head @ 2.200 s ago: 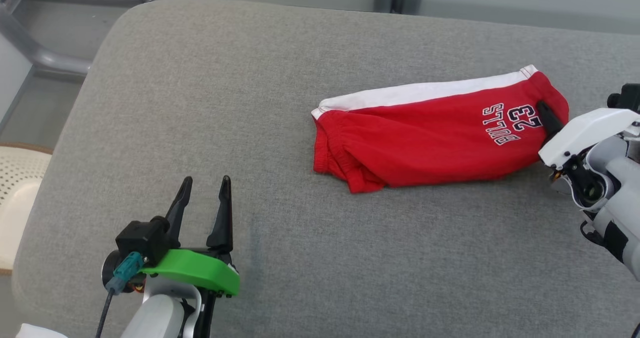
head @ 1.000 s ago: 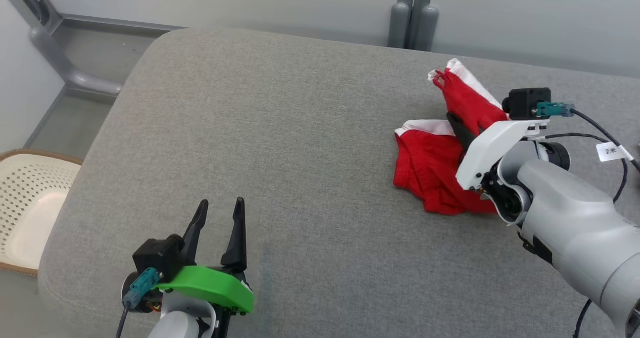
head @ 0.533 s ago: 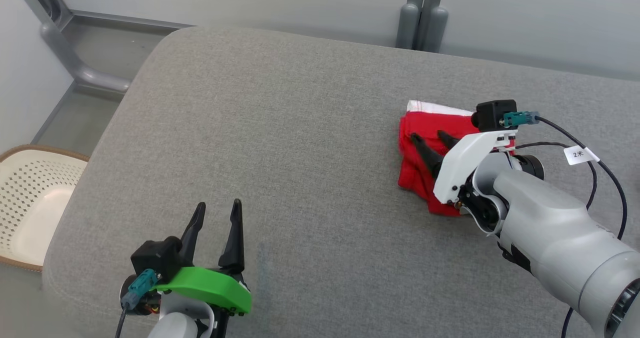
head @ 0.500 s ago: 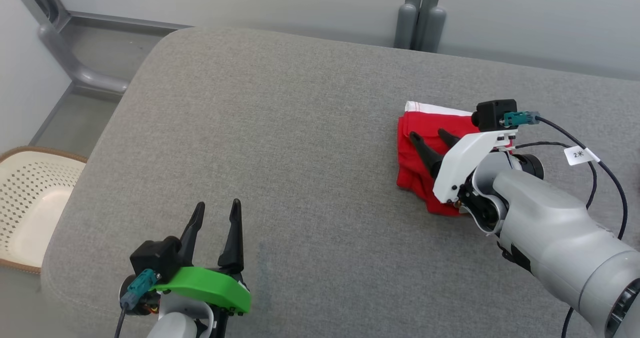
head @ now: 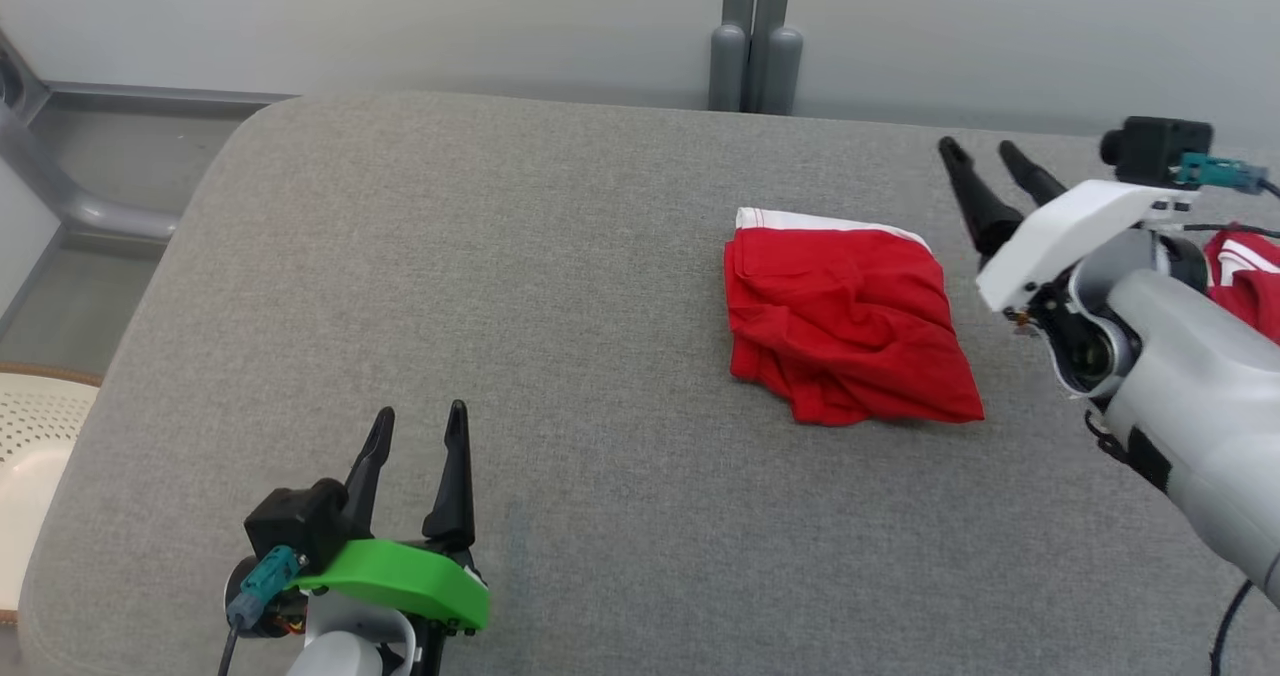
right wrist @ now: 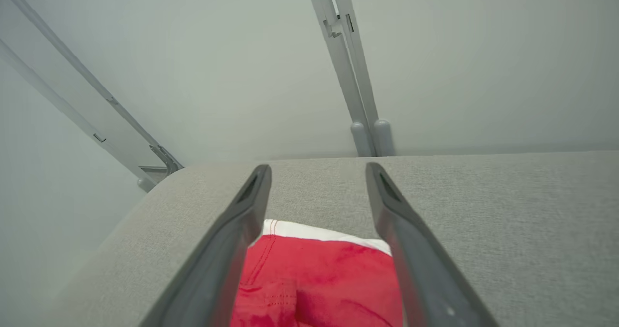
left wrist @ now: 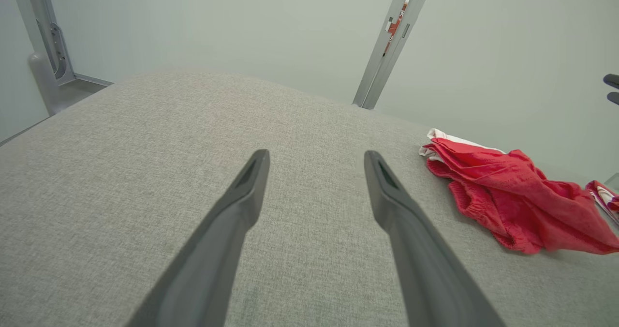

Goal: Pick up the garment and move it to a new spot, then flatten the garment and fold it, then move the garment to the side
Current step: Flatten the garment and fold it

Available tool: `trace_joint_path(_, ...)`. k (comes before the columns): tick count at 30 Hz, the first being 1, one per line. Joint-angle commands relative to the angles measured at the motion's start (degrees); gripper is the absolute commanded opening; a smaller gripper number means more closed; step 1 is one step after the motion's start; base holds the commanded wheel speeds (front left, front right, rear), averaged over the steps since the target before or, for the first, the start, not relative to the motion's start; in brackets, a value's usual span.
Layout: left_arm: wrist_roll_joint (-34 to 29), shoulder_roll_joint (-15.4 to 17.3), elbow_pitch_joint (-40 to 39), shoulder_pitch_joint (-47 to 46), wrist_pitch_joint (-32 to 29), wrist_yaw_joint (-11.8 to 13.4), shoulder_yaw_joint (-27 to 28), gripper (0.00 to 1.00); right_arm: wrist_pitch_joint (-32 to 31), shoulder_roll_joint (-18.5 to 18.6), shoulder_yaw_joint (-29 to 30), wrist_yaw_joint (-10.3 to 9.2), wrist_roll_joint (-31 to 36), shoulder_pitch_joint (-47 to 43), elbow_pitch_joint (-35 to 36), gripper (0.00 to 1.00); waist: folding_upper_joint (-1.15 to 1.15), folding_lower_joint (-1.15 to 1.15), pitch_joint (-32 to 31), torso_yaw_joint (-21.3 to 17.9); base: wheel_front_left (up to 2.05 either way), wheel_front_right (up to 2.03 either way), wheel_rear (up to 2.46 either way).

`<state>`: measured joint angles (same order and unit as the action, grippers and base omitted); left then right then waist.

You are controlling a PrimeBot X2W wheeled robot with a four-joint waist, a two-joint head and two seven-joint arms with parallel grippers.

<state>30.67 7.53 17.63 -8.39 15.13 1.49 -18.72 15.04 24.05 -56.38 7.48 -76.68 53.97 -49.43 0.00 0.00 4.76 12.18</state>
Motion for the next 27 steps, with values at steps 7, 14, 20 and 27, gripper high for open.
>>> trace_joint_path(7,-1.0,0.1,-0.1,1.0,0.0,-0.5,-0.1,1.00,0.1,1.2,6.0,0.03,3.4,-5.6,-4.6,1.00,0.00,0.00,0.2,-0.4,0.00,0.00,0.00)
trace_joint_path(14,-1.1,0.4,0.3,-0.4,-0.1,-0.9,-0.5,1.00,-1.7,-1.2,5.6,0.03,2.8,-7.1,-7.7,0.00,0.00,0.00,1.1,1.3,0.00,0.00,0.00)
trace_joint_path(20,-0.9,0.1,0.7,-0.8,-0.2,-0.7,-0.9,1.00,-6.3,-3.6,3.7,0.03,1.1,-7.4,-8.8,0.00,0.00,0.00,1.8,3.1,0.00,0.00,0.00)
trace_joint_path(27,-0.5,-0.1,1.5,-0.9,-0.1,-0.8,-0.9,1.00,-13.5,-6.0,1.3,0.03,-2.2,-9.5,-5.0,0.00,0.00,0.00,1.6,4.7,0.00,0.00,0.00)
